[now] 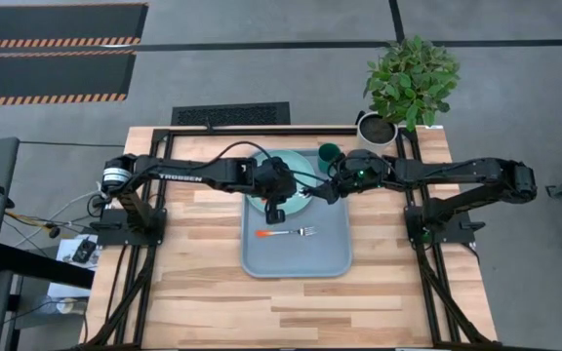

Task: Pick and place plate/cup/fork/spoon on tray
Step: Put the orange spoon on the gray serving tray to the bottom of the orange fork

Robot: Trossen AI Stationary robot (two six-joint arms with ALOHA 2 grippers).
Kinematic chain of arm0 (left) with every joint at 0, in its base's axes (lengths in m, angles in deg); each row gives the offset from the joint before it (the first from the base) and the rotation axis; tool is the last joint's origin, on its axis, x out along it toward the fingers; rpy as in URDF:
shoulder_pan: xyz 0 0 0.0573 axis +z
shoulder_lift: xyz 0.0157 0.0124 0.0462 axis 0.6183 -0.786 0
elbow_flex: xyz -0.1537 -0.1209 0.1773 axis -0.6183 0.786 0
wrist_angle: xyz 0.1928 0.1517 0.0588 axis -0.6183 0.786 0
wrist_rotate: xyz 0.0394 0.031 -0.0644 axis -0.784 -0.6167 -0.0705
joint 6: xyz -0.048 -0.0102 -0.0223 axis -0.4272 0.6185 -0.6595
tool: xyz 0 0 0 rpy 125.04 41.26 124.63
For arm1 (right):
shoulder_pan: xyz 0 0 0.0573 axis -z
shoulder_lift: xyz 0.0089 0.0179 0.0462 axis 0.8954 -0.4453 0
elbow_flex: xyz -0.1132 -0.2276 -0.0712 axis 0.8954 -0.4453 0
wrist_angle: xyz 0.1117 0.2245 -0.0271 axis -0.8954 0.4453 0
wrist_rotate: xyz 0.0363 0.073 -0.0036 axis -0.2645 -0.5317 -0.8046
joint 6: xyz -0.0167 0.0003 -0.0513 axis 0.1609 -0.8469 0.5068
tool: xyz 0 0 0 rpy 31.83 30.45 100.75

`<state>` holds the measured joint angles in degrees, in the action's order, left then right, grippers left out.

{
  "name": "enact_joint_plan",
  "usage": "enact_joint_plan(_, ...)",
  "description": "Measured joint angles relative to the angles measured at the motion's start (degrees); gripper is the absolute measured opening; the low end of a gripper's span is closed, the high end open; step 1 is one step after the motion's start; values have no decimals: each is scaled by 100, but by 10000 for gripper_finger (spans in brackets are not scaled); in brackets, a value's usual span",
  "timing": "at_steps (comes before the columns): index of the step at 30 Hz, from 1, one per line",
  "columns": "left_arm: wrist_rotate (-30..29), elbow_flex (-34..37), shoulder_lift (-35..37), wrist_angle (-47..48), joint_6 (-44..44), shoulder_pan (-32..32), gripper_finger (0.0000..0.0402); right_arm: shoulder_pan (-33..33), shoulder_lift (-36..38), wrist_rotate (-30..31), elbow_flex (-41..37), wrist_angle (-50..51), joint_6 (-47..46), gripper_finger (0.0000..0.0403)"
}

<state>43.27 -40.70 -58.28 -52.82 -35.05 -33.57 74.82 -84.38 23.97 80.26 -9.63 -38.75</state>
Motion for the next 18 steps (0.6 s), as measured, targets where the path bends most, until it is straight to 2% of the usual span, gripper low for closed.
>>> enact_joint_plan(14,44,0,2,-51,46,15,0,7,0,7,0,22,2,220)
enact_joint_plan(18,40,0,2,-67,46,17,0,7,0,68,0,37,1,204)
